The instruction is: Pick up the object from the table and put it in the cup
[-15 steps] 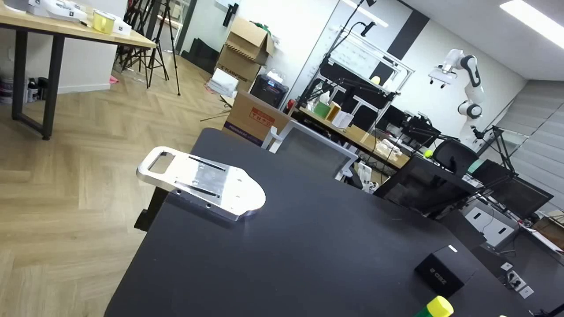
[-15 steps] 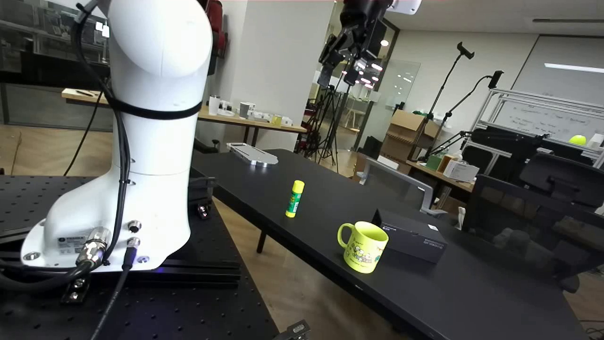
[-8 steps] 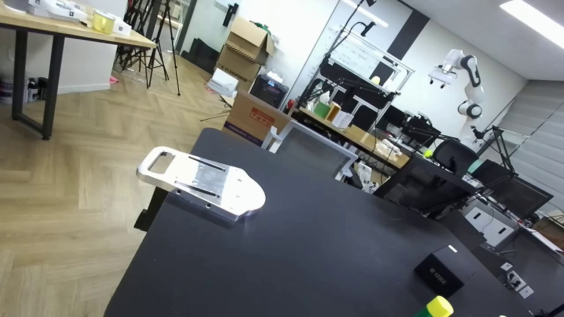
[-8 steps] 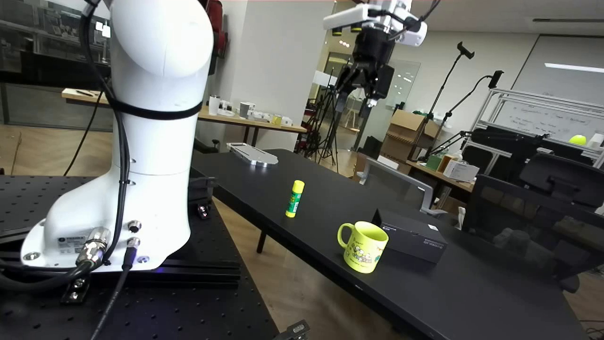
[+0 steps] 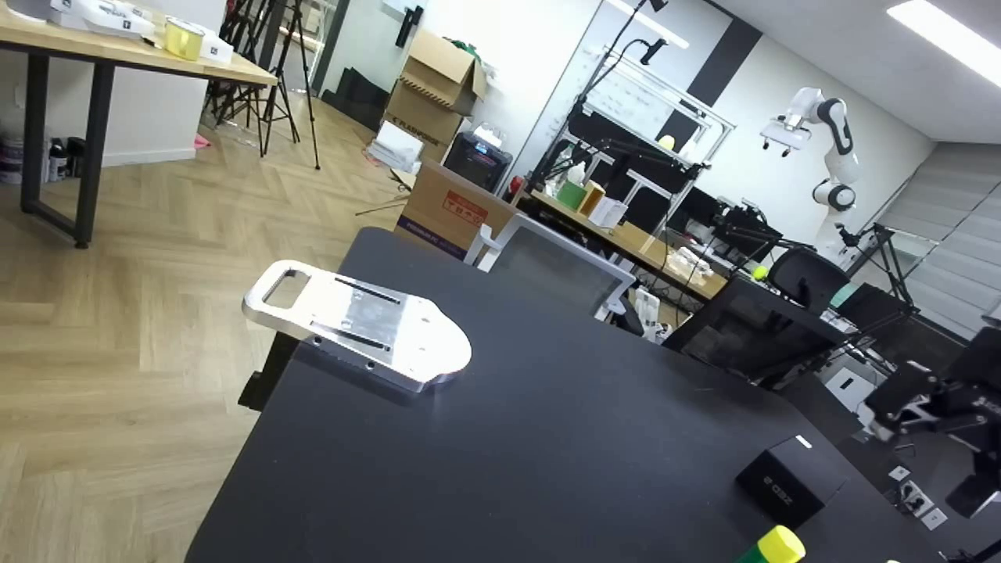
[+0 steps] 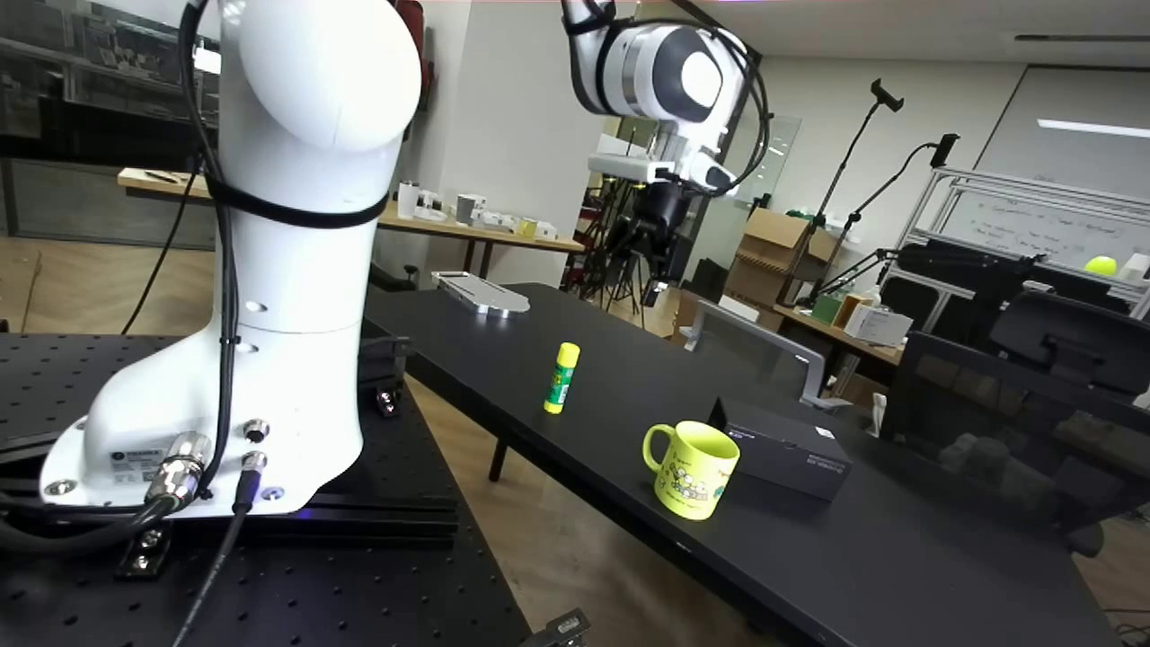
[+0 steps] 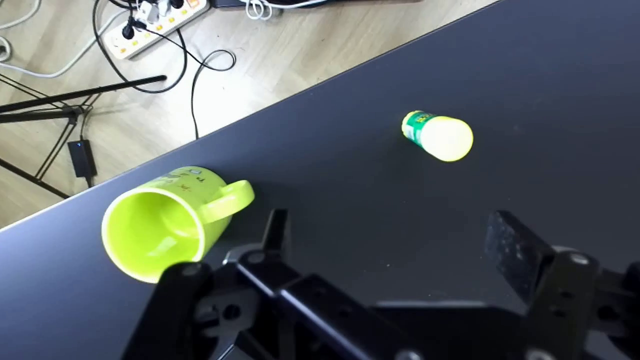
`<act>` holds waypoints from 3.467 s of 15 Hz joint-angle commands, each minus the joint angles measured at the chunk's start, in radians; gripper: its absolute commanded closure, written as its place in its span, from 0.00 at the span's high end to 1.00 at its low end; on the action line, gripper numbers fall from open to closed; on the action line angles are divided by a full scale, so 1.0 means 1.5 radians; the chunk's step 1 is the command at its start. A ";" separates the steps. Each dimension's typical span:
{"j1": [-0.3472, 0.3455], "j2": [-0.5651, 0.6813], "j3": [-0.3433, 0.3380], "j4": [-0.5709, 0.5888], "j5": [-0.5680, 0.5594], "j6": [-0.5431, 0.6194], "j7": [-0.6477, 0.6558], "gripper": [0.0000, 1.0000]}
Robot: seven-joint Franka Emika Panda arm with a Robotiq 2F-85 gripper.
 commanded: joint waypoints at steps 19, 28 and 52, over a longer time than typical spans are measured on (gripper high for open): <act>0.051 0.135 0.004 -0.034 0.017 0.166 0.019 1.00; 0.056 0.196 0.003 -0.055 0.032 0.196 0.015 1.00; 0.011 -0.013 -0.044 -0.054 0.005 0.115 0.007 0.09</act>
